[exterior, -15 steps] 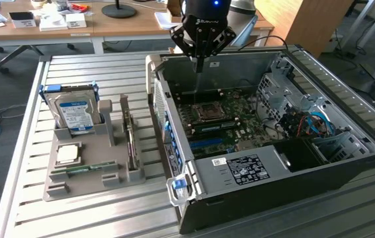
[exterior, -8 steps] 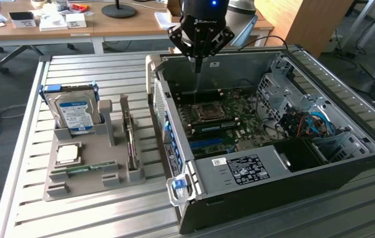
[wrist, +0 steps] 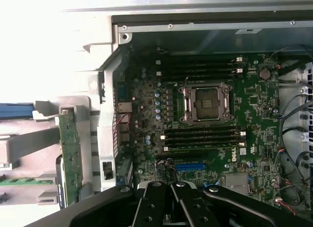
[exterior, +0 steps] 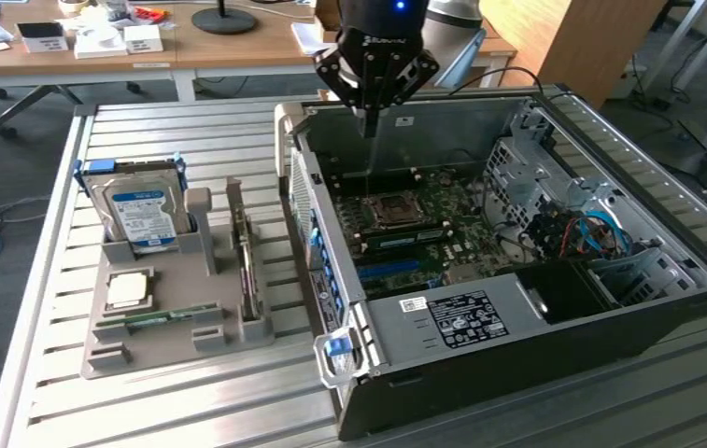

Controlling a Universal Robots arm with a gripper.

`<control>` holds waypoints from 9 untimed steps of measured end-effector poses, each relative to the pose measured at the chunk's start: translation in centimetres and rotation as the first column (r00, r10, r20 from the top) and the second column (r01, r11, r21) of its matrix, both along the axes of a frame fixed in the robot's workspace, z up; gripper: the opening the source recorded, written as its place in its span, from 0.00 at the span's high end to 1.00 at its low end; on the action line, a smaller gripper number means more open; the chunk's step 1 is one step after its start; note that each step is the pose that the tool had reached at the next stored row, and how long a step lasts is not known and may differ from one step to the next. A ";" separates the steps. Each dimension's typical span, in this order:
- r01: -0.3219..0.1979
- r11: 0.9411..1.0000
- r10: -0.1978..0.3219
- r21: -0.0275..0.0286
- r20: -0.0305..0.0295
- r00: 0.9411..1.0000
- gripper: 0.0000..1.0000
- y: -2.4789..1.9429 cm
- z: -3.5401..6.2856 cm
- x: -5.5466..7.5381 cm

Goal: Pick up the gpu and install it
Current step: 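Reach for the gpu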

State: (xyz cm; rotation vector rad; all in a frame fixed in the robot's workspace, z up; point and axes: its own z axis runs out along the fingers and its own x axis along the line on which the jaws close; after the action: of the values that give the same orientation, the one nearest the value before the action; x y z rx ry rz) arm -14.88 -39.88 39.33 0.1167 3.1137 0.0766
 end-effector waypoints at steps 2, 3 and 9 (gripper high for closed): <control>0.000 1.000 0.000 0.000 0.000 1.000 0.89 0.00 0.00 -0.1; 0.000 1.000 0.000 0.000 0.000 1.000 0.89 0.00 0.00 -0.2; 0.000 1.000 0.000 0.000 0.000 1.000 0.89 0.00 0.00 -1.0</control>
State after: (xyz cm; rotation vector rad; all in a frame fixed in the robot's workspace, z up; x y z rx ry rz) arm -15.85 -39.88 39.33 0.1168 3.1137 0.0767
